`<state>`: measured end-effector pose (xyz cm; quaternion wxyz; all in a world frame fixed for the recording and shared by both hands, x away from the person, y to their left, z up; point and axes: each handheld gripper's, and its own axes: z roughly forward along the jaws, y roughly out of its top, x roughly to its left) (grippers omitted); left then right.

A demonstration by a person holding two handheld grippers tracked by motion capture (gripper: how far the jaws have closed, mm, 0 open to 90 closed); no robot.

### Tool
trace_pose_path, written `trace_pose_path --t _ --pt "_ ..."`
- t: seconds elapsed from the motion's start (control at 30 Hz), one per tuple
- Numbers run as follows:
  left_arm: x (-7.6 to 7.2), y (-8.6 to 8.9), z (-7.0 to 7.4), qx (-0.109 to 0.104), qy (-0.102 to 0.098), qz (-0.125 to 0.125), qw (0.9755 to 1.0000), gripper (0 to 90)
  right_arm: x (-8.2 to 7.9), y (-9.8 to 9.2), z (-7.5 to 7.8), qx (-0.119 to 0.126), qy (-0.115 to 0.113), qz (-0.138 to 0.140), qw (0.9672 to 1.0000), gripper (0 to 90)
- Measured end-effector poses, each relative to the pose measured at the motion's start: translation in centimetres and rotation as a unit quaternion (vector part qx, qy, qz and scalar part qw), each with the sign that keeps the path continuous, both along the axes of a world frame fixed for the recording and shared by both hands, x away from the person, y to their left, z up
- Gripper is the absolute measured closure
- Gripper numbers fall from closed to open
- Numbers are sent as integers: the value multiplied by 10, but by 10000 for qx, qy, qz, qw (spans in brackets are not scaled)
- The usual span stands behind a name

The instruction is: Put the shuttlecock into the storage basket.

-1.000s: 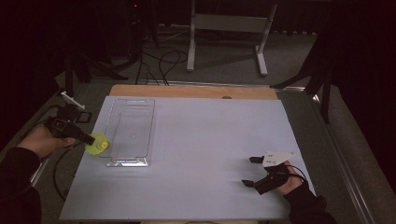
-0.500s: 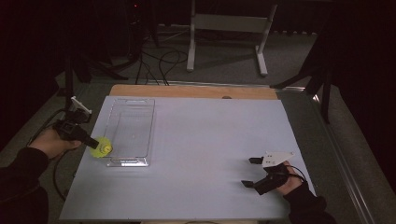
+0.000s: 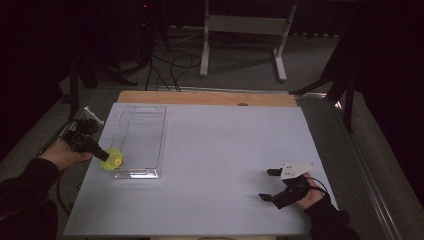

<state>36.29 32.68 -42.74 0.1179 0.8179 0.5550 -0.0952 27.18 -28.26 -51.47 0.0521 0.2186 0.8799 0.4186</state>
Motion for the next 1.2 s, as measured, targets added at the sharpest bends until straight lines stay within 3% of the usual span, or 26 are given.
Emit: trace_pose_path --t 0.13,0.23,0.7,0.8,0.83,0.87,0.97,1.0,1.07,1.1,1.2 --pt "1 -3 -3 55 15 -15 10000 878 0 0 0 -10 5 2 10000 89" --pt "1 -5 -4 141 -15 -20 9999 813 0 0 0 -29 16 12 10000 89" --pt "-1 -12 15 382 -658 -6 9971 227 0 0 0 -14 22 -1 10000 89" --pt "-1 -16 20 241 -747 -83 9969 140 0 0 0 -8 30 -4 10000 89" --pt "-1 -17 21 91 -724 -163 9972 99 0 0 0 -13 25 -4 10000 89" --pt "-1 -19 23 4 -722 -147 9973 4 0 0 0 -17 25 0 10000 89" --pt "-2 -28 27 41 -841 -350 9958 0 0 1 0 -30 18 2 10000 89" --pt "-2 -31 28 -37 -886 -407 9952 0 0 1 0 -32 19 0 10000 89" --pt "-4 -38 31 36 -1084 -520 9927 0 0 1 0 -19 26 -5 10000 89" --pt "-4 -41 32 -30 -1094 -586 9923 0 0 1 0 -24 20 -2 10000 89" --pt "-6 -51 36 -83 -1396 -745 9874 0 0 0 0 -13 16 -7 10000 89"
